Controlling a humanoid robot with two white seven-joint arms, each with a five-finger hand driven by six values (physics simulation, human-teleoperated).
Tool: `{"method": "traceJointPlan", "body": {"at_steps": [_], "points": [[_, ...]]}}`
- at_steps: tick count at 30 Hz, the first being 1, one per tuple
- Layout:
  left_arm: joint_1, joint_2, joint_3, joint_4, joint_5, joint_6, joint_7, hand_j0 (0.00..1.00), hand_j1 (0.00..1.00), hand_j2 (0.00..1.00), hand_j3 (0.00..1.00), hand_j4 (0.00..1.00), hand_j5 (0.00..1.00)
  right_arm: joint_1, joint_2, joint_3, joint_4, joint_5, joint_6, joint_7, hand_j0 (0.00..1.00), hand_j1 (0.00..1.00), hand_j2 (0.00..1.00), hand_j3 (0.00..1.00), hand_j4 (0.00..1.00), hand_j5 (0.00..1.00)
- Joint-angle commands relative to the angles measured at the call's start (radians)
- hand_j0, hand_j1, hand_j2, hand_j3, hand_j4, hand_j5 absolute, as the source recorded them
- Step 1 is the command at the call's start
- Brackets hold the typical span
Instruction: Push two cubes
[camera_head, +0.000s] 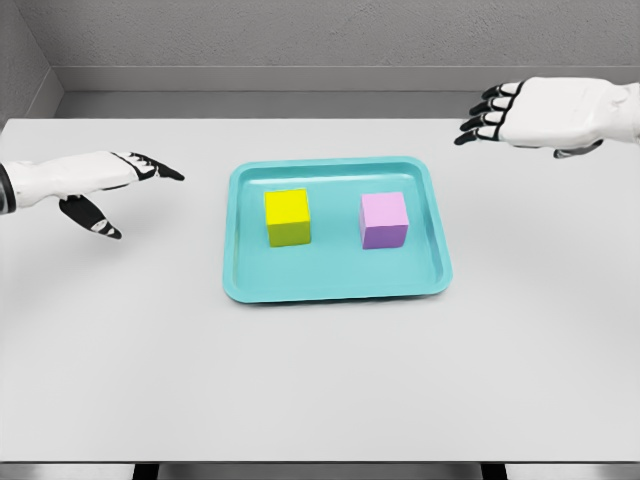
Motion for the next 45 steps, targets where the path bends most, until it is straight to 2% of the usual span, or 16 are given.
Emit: {"method": "traceJointPlan", "body": {"at_steps": [1, 3, 5, 6, 7, 8, 9, 10, 11, 14, 21, 25, 28, 38, 41, 45], "points": [[0.000, 0.001, 0.000, 0.000, 0.005, 0.002, -0.013, 1.00, 1.00, 1.00, 1.00, 1.00, 1.00, 0.000, 0.003, 0.004, 0.001, -0.002, 0.002, 0.000, 1.00, 1.00, 1.00, 1.00, 1.00, 1.00], [-0.015, 0.004, -0.015, 0.003, 0.005, 0.002, -0.012, 1.00, 1.00, 1.00, 1.00, 1.00, 1.00, -0.002, 0.005, 0.002, 0.003, -0.002, 0.002, 0.000, 1.00, 1.00, 1.00, 1.00, 1.00, 1.00], [-0.113, 0.006, -0.127, 0.029, 0.003, 0.002, -0.007, 0.96, 0.96, 0.96, 0.96, 0.96, 0.96, -0.006, 0.006, 0.002, 0.003, -0.002, 0.002, 0.000, 1.00, 1.00, 1.00, 1.00, 1.00, 1.00], [-0.127, -0.008, -0.177, 0.064, -0.022, 0.002, -0.013, 0.79, 0.79, 0.79, 0.79, 0.79, 0.79, -0.009, 0.008, 0.002, 0.003, -0.002, 0.002, 0.000, 1.00, 1.00, 1.00, 1.00, 1.00, 1.00], [-0.133, -0.042, -0.179, 0.064, -0.140, 0.002, -0.016, 0.51, 0.51, 0.51, 0.51, 0.51, 0.51, -0.009, 0.009, 0.008, 0.009, 0.000, 0.002, 0.000, 1.00, 1.00, 1.00, 1.00, 1.00, 1.00], [-0.127, -0.091, -0.176, 0.066, -0.213, 0.002, -0.056, 0.37, 0.37, 0.37, 0.37, 0.37, 0.37, -0.009, 0.006, 0.012, 0.011, 0.004, 0.002, 0.000, 1.00, 1.00, 1.00, 1.00, 1.00, 1.00], [-0.126, -0.135, -0.174, 0.061, -0.219, 0.002, -0.078, 0.26, 0.26, 0.26, 0.26, 0.26, 0.26, -0.006, 0.008, 0.028, 0.011, 0.003, 0.002, 0.000, 0.74, 0.74, 0.74, 0.74, 0.74, 0.74], [-0.132, -0.141, -0.171, 0.057, -0.219, 0.002, -0.078, 0.16, 0.16, 0.16, 0.16, 0.16, 0.16, -0.006, 0.014, 0.097, 0.011, 0.000, 0.002, 0.000, 0.13, 0.13, 0.13, 0.13, 0.13, 0.13], [-0.132, -0.141, -0.156, 0.032, -0.217, 0.002, -0.078, 0.08, 0.08, 0.08, 0.08, 0.08, 0.08, 0.000, 0.043, 0.171, 0.014, 0.001, 0.002, 0.000, 0.00, 0.00, 0.00, 0.00, 0.00, 0.00], [-0.133, -0.151, -0.153, 0.009, -0.216, 0.002, -0.078, 0.03, 0.03, 0.03, 0.03, 0.03, 0.03, -0.002, 0.081, 0.220, 0.063, 0.003, 0.002, 0.000, 0.00, 0.00, 0.00, 0.00, 0.00, 0.00], [-0.141, -0.160, -0.155, -0.049, -0.217, 0.002, -0.078, 0.03, 0.03, 0.03, 0.03, 0.03, 0.03, 0.008, 0.028, 0.245, 0.050, 0.007, 0.002, 0.000, 0.00, 0.00, 0.00, 0.00, 0.00, 0.00], [-0.144, -0.204, -0.158, -0.069, -0.220, 0.002, -0.078, 0.03, 0.03, 0.03, 0.03, 0.03, 0.03, 0.026, 0.081, 0.260, 0.054, 0.007, 0.002, 0.000, 0.00, 0.00, 0.00, 0.00, 0.00, 0.00], [-0.146, -0.263, -0.159, -0.054, -0.257, 0.002, -0.078, 0.03, 0.03, 0.03, 0.03, 0.03, 0.03, 0.031, 0.114, 0.265, 0.057, 0.007, 0.002, 0.000, 0.00, 0.00, 0.00, 0.00, 0.00, 0.00], [-0.140, -0.292, -0.165, -0.037, -0.265, 0.002, -0.078, 0.04, 0.04, 0.04, 0.04, 0.04, 0.04, 0.031, 0.178, 0.269, 0.095, 0.014, 0.002, 0.000, 0.00, 0.00, 0.00, 0.00, 0.00, 0.00], [-0.143, -0.313, -0.161, 0.049, -0.265, 0.002, -0.078, 0.04, 0.04, 0.04, 0.04, 0.04, 0.04, 0.023, 0.195, 0.268, 0.158, 0.014, 0.002, 0.000, 0.00, 0.00, 0.00, 0.00, 0.00, 0.00], [-0.146, -0.309, -0.153, 0.050, -0.267, 0.002, -0.078, 0.04, 0.04, 0.04, 0.04, 0.04, 0.04, 0.018, 0.230, 0.268, 0.211, 0.014, 0.002, 0.000, 0.00, 0.00, 0.00, 0.00, 0.00, 0.00]]}}
